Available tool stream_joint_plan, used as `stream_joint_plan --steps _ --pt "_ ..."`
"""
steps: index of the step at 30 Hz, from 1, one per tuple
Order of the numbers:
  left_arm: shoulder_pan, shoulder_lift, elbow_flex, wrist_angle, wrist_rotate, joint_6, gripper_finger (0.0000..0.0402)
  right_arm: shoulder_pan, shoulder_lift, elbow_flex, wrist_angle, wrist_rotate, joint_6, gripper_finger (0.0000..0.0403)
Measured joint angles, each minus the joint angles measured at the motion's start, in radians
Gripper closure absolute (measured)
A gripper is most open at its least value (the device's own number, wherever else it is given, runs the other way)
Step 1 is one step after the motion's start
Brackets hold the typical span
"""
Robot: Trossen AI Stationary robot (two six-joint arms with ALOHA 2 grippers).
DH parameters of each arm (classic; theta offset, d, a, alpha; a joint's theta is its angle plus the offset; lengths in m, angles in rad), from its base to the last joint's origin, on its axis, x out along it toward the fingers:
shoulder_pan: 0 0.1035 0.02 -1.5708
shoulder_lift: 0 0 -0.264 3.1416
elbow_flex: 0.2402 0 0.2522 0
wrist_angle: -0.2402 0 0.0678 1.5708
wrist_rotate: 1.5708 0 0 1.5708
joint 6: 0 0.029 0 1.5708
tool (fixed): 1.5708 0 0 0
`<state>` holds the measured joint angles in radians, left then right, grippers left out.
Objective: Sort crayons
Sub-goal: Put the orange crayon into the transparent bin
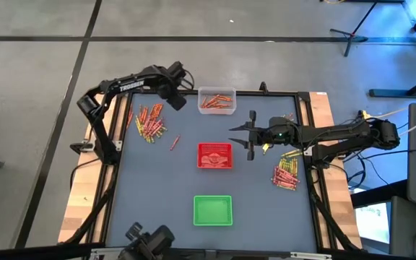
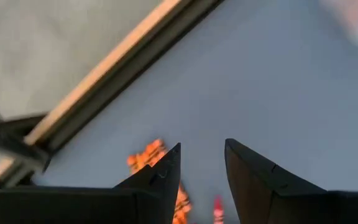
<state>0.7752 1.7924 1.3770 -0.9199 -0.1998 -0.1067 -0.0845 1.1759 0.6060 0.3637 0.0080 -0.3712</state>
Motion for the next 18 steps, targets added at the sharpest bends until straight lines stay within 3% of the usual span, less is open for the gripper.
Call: stream_joint_plan --steps 18 --pt "0.066 0.002 -0.264 0.168 0.019 -0.042 0.0292 -0.001 0.0 0.0 0.015 0.0 -0.001 0.0252"
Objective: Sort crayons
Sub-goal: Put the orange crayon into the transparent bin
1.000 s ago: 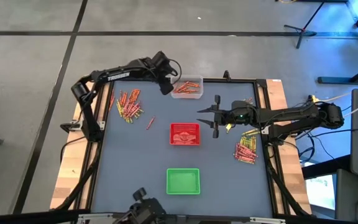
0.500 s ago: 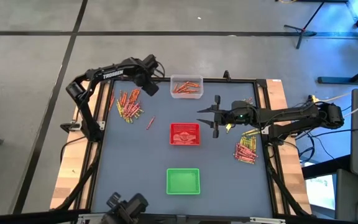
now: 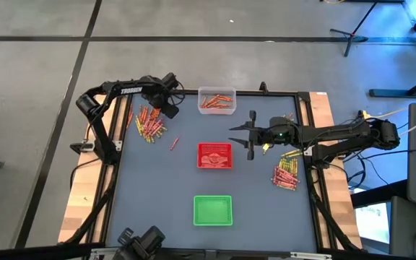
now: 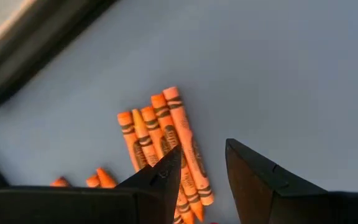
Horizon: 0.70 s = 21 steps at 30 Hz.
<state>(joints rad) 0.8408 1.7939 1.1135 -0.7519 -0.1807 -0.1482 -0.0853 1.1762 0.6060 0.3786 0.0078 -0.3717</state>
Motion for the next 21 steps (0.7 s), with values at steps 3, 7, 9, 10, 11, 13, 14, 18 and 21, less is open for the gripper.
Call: stream_joint_plan --steps 3,7,9,10,11,13,14,18,21 --pt "0.007 0.0 -0.021 0.018 0.009 0.0 0.0292 0.0 0.0 0.0 0.0 0.0 0.0 0.0252" --pt "0.023 0.0 -0.041 0.042 -0.004 0.0 0.0292 0.0 0.0 0.0 0.001 0.0 0.0 0.0252" --pt "0.029 0.0 -0.06 0.07 0.033 0.0 0.0292 0.0 0.0 0.0 0.002 0.0 0.0 0.0252" --pt "0.033 -0.003 -0.067 0.09 0.062 -0.001 0.0292 0.0 0.0 0.0 0.002 0.0 0.0 0.0252" --pt "0.034 -0.002 -0.074 0.106 0.084 0.0 0.0292 0.0 0.0 0.0 0.002 0.0 0.0 0.0252" --pt "0.031 0.0 -0.08 0.115 0.084 0.0 0.0292 0.0 0.0 0.0 0.002 0.0 0.0 0.0252" --pt "0.031 -0.001 -0.081 0.114 0.087 0.0 0.0292 0.0 0.0 0.0 0.002 0.0 0.0 0.0252" --pt "0.031 0.0 -0.082 0.115 0.092 0.0 0.0292 0.0 0.0 0.0 0.002 0.0 0.0 0.0252" --pt "0.031 0.0 -0.082 0.115 0.092 0.004 0.0292 0.0 0.0 0.0 0.002 0.0 0.0 0.0252"
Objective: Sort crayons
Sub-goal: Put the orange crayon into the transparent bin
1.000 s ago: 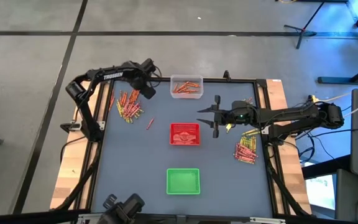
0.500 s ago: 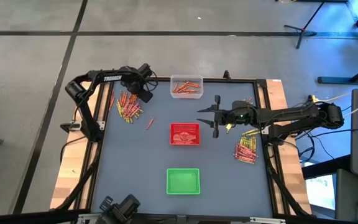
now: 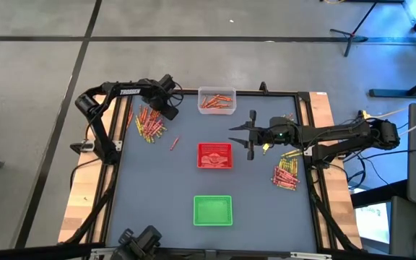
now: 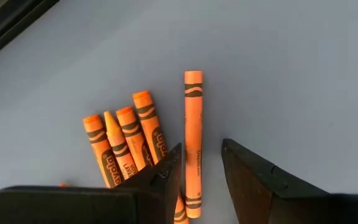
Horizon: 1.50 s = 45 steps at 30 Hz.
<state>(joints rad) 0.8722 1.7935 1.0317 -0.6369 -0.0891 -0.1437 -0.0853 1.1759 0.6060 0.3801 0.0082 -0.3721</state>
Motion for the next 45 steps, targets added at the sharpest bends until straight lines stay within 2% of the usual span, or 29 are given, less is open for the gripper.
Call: stream_joint_plan --steps 6,17,22,27,34,45 --pt "0.003 0.0 0.0 -0.002 0.0 0.072 0.0301 0.0 0.0 0.0 -0.002 0.0 0.0 0.0252" --pt "0.006 -0.003 0.0 0.003 0.001 0.129 0.0392 0.0 0.0 0.0 -0.004 0.0 0.0 0.0252" --pt "-0.004 -0.052 -0.001 0.021 -0.02 0.155 0.0395 0.0 0.0 0.0 -0.004 0.0 0.0 0.0252" --pt "-0.028 -0.114 0.061 0.04 -0.014 0.158 0.0392 0.0 0.0 0.0 -0.003 0.0 0.0 0.0252" --pt "-0.096 -0.127 0.099 0.297 0.134 0.294 0.0391 0.0 0.0 0.0 0.007 0.0 0.0 0.0252" --pt "-0.183 -0.019 0.099 0.691 0.138 0.305 0.0391 0.0 0.0 0.0 0.011 0.0 0.0 0.0252"
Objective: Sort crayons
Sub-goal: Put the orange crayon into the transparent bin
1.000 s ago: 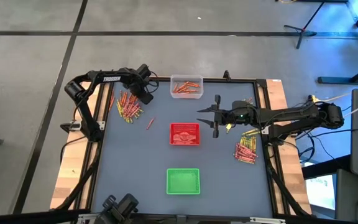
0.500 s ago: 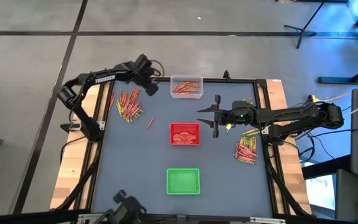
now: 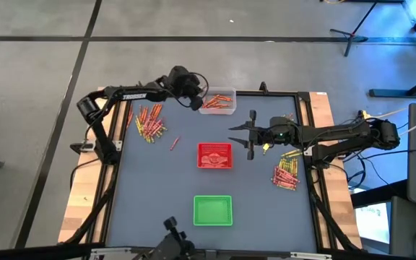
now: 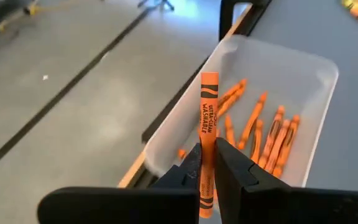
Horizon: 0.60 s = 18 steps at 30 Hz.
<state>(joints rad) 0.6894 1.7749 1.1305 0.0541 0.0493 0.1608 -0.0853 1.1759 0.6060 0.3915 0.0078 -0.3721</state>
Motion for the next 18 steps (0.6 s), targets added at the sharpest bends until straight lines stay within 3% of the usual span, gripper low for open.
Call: stream_joint_plan --steps 5,18 --pt "-0.013 0.057 0.013 0.113 0.017 -0.03 0.0391 0.0 0.0 0.0 0.008 0.0 0.0 0.0252" --pt "-0.009 0.173 0.17 -0.048 0.04 -0.073 0.0388 0.0 0.0 0.0 0.006 0.0 -0.003 0.0252"
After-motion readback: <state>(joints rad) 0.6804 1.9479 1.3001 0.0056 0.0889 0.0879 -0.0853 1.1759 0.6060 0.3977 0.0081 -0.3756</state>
